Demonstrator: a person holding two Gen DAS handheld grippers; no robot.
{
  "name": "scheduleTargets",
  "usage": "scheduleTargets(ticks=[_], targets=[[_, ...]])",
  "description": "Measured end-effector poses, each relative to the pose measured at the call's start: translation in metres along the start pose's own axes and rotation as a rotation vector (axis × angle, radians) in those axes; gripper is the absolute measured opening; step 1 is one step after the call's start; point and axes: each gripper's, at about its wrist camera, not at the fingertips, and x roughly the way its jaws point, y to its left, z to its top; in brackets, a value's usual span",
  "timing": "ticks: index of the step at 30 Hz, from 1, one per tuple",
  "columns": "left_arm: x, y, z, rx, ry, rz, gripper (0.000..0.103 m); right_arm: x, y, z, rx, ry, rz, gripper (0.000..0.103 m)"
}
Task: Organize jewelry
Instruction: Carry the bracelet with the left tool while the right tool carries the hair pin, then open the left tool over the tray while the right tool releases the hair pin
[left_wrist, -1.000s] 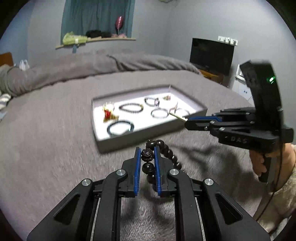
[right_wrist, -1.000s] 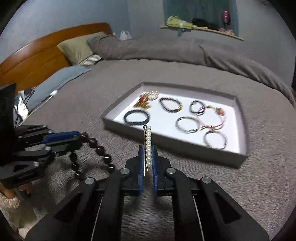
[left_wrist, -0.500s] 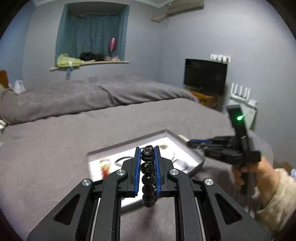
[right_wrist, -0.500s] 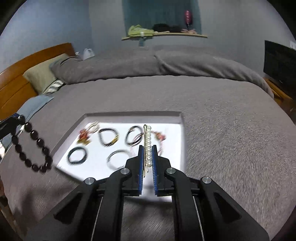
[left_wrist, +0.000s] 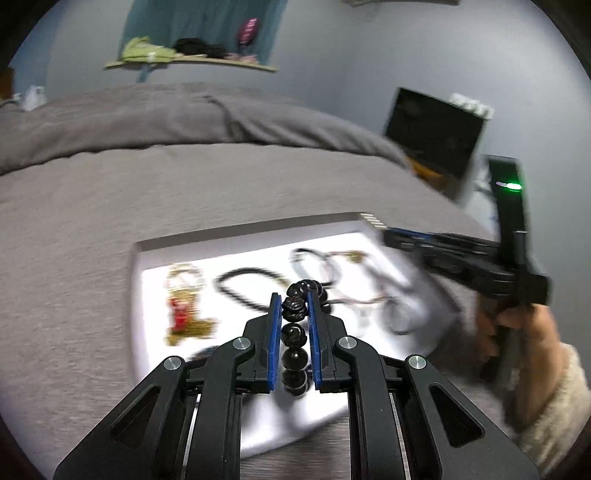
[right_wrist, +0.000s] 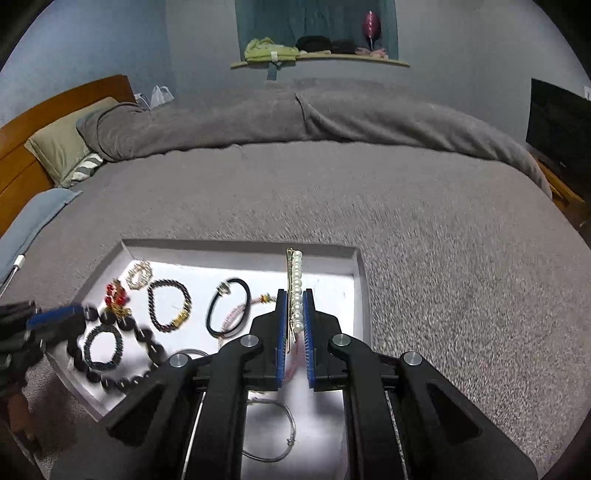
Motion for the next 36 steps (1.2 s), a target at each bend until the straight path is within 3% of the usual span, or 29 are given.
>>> scheduleTargets(ticks=[4,13,26,30,33,36], targets=[[0.009,0.011,-0.005,-0.007,0.044,0.041,0.015,0.000,-0.003,-0.002,0.011,0.015,-0.019,0.008],[0.019,-0.020,-0.017,0.115,0.122,-0.005,0.015,0.010,0.000,-0.006,-0.007,0.057,-0.051,0.008],[0.029,-0.012,-0.023,0.085,0.153,0.023,0.015,0.013,-0.003,-0.007,-0.014,0.054,-0.094,0.008],[0.026,-0.013,-0.023,0.089,0.137,0.030,0.030,0.010,-0.004,-0.007,-0.010,0.043,-0.093,0.008],[0.024,-0.014,-0.022,0.095,0.129,0.033,0.031,0.009,-0.005,-0.006,-0.005,0.035,-0.090,0.011],[0.023,-0.017,-0.022,0.108,0.123,0.045,0.036,0.002,-0.006,-0.006,0.010,0.020,-0.085,0.029]])
